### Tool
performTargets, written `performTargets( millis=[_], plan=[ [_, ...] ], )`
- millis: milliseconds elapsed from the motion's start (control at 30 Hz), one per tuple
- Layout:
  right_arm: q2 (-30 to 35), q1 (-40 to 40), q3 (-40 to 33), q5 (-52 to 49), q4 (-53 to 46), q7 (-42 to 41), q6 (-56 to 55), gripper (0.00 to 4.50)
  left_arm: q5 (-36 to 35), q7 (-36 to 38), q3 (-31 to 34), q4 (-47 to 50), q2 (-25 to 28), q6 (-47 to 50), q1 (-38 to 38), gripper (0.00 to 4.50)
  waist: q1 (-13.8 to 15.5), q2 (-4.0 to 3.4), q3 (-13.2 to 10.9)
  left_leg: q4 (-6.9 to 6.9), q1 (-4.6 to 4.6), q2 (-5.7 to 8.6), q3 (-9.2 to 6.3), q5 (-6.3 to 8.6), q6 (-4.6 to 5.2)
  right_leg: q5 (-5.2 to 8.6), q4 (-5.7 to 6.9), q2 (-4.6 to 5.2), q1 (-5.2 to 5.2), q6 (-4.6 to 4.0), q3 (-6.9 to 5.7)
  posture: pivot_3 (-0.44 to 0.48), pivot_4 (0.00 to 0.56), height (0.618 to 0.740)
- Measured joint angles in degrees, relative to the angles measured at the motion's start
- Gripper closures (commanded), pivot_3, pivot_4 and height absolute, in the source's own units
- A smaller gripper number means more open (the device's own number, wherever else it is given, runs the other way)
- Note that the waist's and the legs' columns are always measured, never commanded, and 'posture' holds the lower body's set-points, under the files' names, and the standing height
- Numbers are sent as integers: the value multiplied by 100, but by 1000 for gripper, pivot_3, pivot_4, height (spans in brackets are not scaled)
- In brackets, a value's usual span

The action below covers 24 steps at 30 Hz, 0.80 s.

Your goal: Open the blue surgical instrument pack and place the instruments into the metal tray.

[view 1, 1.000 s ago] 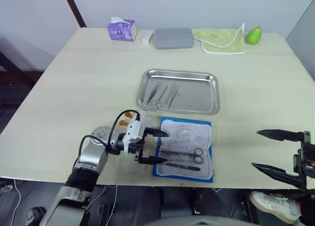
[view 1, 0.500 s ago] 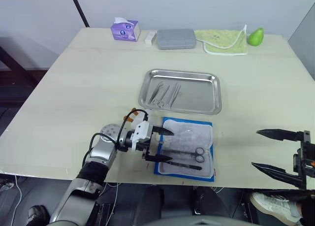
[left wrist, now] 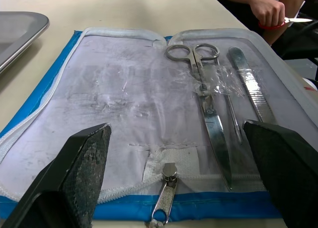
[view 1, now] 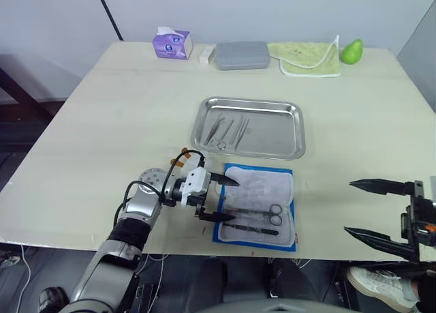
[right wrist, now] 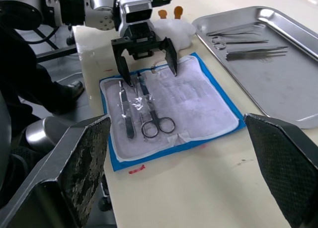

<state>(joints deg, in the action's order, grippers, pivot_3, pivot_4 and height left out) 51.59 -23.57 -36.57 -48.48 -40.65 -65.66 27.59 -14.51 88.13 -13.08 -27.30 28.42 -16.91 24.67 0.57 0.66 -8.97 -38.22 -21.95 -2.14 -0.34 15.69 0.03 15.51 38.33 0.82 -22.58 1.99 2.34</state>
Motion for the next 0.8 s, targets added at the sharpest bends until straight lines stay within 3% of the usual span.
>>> performTargets(
  millis=[367,567,700,800],
  plan=[
    [48,223,132,-130,-107,207,194,0,15,66,-209,-839,-202,-469,294,13,23,-94,118,0,33,4,-17,10,17,2,-28,-6,62,2,-3,0,150,740],
    [144,338,203,-165,-245,406,322,0,15,92,-241,-985,-230,-536,352,13,22,-105,132,1,47,4,-24,11,19,5,-36,-8,88,5,-4,0,150,740],
    [193,644,953,372,-411,1001,377,0,14,103,-253,-1000,-232,-558,368,13,23,-105,136,1,48,4,-27,11,19,6,-37,-8,87,5,-6,0,150,740],
    [215,1148,2025,996,-443,1504,519,0,3,107,-250,-988,-212,-562,353,13,10,-107,137,0,49,5,-27,11,19,6,-37,-10,86,3,-1,0,150,740]
  ],
)
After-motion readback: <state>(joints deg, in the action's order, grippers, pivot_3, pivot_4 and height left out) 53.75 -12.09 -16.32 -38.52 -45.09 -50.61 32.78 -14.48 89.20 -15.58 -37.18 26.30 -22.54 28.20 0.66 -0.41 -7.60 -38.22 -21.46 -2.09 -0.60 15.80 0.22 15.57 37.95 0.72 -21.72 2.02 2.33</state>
